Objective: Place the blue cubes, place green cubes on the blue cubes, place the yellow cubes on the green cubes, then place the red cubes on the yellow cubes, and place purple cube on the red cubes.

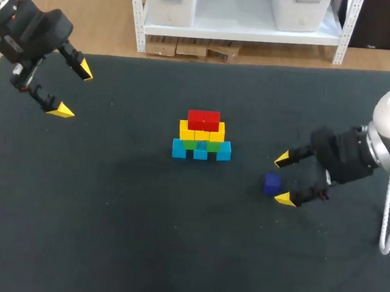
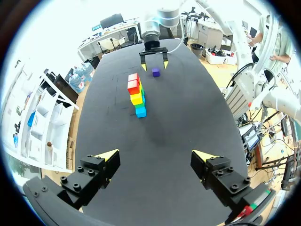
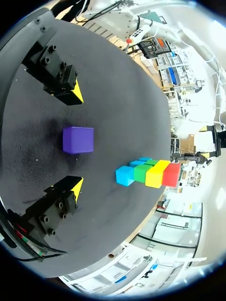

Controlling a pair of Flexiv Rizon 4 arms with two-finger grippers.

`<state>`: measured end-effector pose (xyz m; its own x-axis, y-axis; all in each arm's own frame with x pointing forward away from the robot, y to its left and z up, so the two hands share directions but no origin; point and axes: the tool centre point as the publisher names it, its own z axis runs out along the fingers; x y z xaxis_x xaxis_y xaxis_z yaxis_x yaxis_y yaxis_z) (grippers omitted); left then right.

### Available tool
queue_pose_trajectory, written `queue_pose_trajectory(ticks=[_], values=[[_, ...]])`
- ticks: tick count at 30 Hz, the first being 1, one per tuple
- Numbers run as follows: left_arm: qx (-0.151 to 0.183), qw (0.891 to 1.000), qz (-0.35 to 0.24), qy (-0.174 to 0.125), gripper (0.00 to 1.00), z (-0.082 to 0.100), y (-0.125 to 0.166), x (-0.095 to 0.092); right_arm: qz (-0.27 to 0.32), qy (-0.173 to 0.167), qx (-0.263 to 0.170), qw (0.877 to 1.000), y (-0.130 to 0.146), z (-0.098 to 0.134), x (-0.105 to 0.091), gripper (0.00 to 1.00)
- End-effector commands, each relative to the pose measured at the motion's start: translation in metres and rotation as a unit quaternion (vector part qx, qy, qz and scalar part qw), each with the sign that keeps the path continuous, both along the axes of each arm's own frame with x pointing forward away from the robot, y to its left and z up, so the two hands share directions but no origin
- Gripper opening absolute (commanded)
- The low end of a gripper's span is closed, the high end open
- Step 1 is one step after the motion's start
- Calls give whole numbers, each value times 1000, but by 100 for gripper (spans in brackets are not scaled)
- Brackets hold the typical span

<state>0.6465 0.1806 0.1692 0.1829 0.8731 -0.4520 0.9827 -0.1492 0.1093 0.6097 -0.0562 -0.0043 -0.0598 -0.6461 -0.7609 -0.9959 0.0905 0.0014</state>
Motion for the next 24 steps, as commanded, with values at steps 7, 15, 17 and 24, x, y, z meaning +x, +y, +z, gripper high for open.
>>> queue_pose_trajectory(ticks=[7, 15, 17, 24], values=[[-1, 1000, -1, -1, 100, 0, 1, 0, 13, 6, 1, 1000, 2, -7, 0, 39], [-1, 1000, -1, -1, 100, 0, 1, 0, 26, 1, 6, 1000, 8, -6, 2, 0], [-1, 1000, -1, -1, 100, 0, 1, 0, 28, 0, 5, 1000, 9, -5, 2, 0], [-1, 1000, -1, -1, 100, 0, 1, 0, 3, 9, 20, 1000, 10, 21, 10, 0]])
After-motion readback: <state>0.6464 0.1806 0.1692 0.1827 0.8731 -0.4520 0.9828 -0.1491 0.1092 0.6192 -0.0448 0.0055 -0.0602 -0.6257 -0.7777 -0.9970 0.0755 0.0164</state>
